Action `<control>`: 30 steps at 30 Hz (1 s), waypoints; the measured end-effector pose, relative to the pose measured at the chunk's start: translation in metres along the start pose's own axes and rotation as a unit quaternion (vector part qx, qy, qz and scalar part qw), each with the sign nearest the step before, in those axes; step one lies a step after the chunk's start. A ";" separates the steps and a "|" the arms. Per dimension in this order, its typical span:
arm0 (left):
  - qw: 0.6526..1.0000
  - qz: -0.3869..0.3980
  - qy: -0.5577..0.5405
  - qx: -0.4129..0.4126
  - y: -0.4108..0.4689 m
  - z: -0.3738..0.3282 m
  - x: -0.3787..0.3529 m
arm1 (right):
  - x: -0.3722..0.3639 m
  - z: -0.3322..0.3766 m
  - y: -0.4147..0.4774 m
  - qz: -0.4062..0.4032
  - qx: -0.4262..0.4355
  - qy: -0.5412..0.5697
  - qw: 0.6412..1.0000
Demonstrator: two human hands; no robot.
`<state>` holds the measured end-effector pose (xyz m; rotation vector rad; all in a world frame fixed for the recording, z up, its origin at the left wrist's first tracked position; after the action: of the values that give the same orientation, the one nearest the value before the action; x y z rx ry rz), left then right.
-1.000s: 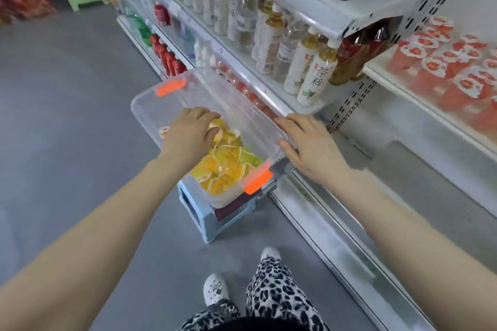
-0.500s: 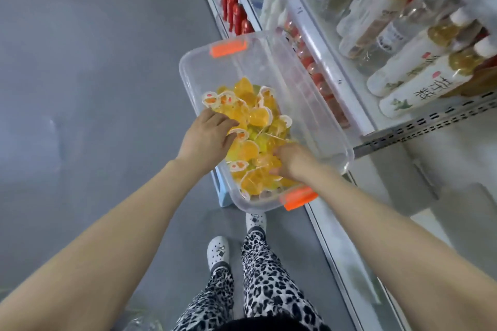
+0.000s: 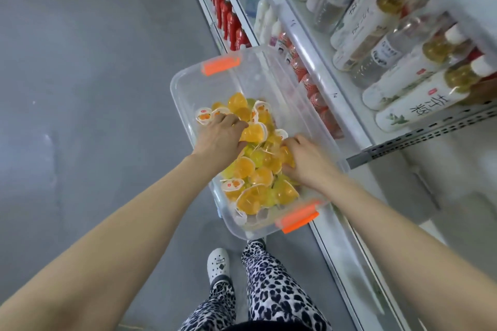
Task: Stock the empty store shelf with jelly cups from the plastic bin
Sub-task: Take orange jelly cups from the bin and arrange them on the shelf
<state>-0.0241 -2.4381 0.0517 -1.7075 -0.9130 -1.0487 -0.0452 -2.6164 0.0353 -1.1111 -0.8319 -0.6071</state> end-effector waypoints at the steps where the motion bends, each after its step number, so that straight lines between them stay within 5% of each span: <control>1: 1.000 0.016 0.000 0.006 0.013 -0.003 -0.004 | 0.002 -0.004 -0.001 -0.008 -0.006 -0.004 1.000; 11: 0.990 0.112 0.047 0.069 0.079 -0.013 -0.047 | 0.001 -0.018 -0.012 -0.058 -0.026 -0.011 0.998; 18: 0.995 0.038 -0.055 0.078 0.050 -0.003 -0.018 | 0.004 -0.013 -0.019 -0.114 -0.011 -0.009 0.993; 30: 0.980 -0.065 -0.186 -0.019 -0.048 -0.038 0.046 | 0.040 -0.018 -0.103 -0.244 -0.063 0.181 0.951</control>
<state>-0.0598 -2.4529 0.1175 -1.9346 -1.2626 -0.8462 -0.0985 -2.6697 0.1184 -0.8671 -0.7536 -1.2548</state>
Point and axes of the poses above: each hand's wrist, its own y-axis towards the middle knuckle, its own x-axis out of the back of the hand, z = x × y, the point moved 8 cm from there along y, towards the middle knuckle, and after that the axes turned 11 degrees about z, right-handed, at the moved point
